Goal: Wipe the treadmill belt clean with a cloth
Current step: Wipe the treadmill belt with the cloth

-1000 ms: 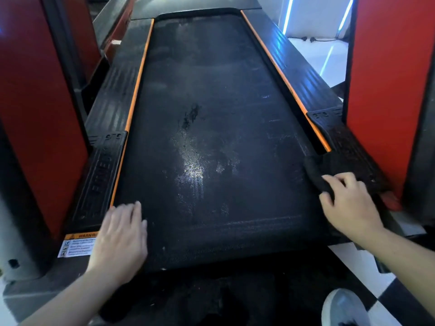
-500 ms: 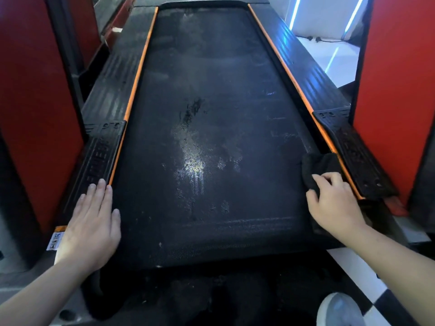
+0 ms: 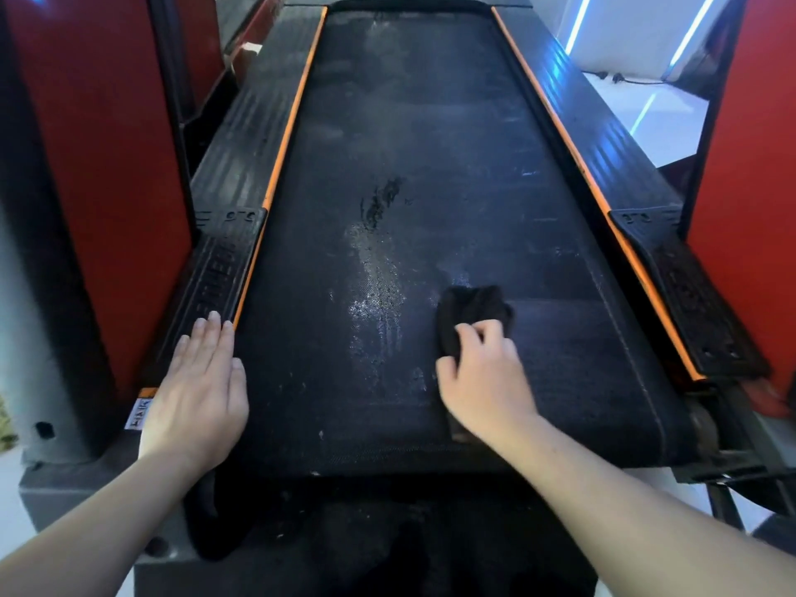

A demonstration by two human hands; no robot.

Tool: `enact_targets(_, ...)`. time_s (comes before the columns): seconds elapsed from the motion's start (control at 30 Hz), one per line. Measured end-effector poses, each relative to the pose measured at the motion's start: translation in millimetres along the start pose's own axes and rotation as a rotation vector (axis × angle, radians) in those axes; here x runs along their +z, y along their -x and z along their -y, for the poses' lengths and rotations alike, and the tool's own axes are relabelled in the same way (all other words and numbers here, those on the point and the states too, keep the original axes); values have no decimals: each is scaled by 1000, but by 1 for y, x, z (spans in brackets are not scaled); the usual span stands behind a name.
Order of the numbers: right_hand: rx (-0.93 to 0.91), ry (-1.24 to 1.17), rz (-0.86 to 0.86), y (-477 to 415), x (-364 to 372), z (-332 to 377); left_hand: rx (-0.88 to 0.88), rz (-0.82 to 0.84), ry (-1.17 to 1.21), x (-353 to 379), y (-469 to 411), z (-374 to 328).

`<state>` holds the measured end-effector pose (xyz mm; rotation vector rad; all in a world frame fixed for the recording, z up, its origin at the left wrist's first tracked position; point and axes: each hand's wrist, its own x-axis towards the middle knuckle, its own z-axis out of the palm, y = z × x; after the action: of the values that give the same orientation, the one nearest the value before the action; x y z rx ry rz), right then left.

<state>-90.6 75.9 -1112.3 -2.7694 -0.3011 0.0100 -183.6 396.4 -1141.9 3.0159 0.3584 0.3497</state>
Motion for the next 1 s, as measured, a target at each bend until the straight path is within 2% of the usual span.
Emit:
enact_targets(0.1,-113,-21,43,1,17,47,-92,-3,102,-5,0,-2)
enact_targets(0.27,-279,-156,139,3,42,116,-135,-29,287,-8,2,2)
enact_targets(0.47,-408,-314,300,2,64,180,-151,-16,358,-6,1,9)
enact_targets(0.67,-418,-379,352,-4,66,178,-178,-21,413,-10,3,4)
enact_targets(0.83,-425,-287,211,2,67,169,-178,15,320,-12,1,3)
enact_targets(1.0,-386,-219,142,3,52,122,-181,21,233,-18,1,-6)
